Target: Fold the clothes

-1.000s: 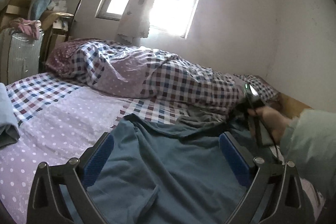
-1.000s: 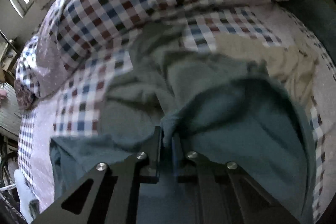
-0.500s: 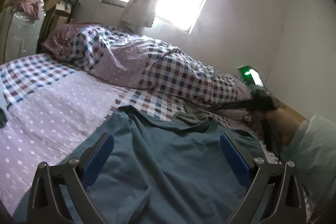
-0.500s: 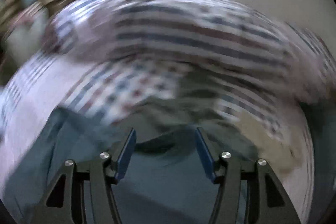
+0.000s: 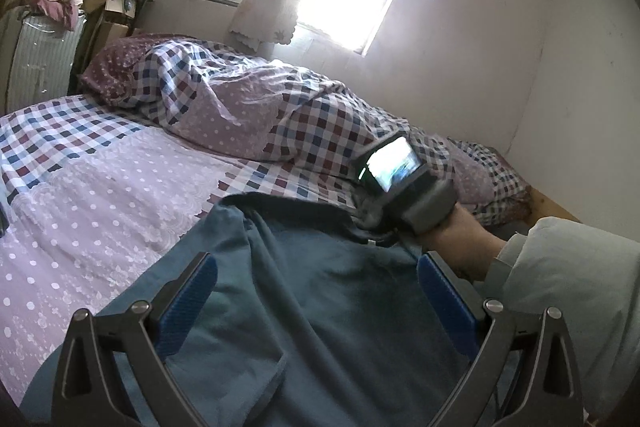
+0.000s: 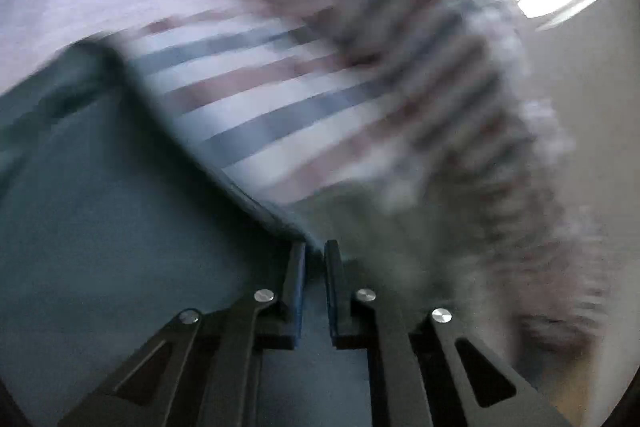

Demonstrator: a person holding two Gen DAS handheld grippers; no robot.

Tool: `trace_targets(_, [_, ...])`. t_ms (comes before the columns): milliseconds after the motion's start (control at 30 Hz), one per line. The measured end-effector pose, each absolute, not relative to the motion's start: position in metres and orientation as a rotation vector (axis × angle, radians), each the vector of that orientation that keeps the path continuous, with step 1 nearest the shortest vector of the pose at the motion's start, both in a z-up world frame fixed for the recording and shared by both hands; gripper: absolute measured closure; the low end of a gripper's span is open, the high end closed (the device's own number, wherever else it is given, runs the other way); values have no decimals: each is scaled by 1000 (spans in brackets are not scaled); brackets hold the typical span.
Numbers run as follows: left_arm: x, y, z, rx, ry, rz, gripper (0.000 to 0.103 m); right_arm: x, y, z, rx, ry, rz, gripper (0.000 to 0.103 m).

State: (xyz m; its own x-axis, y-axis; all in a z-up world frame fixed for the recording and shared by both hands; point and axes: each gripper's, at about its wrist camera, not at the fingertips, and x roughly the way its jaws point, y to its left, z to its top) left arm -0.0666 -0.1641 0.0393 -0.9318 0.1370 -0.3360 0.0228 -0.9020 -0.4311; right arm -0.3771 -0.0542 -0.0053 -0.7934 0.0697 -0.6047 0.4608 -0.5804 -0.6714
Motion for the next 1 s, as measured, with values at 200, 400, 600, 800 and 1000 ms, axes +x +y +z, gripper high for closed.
trace_targets(200, [-71,-166,36,-617,-686,2968,1,-365,-22,78,756,784,-2675,48])
trace_targets(400, [-68,-165,48,-604,-673,2986,1,-318,-2,120,732,630,-2683,44])
trace_targets(600, [-43,-170,82,-497,-651,3017,1,-222,50,200,608,410,-2731,39])
trace_targets(800, [9,-185,138,-293,-649,3040,1,-116,106,289,469,210,-2753,23])
trace_targets(1000, [93,-199,208,-90,-617,3050,1,29,155,386,267,79,-2740,11])
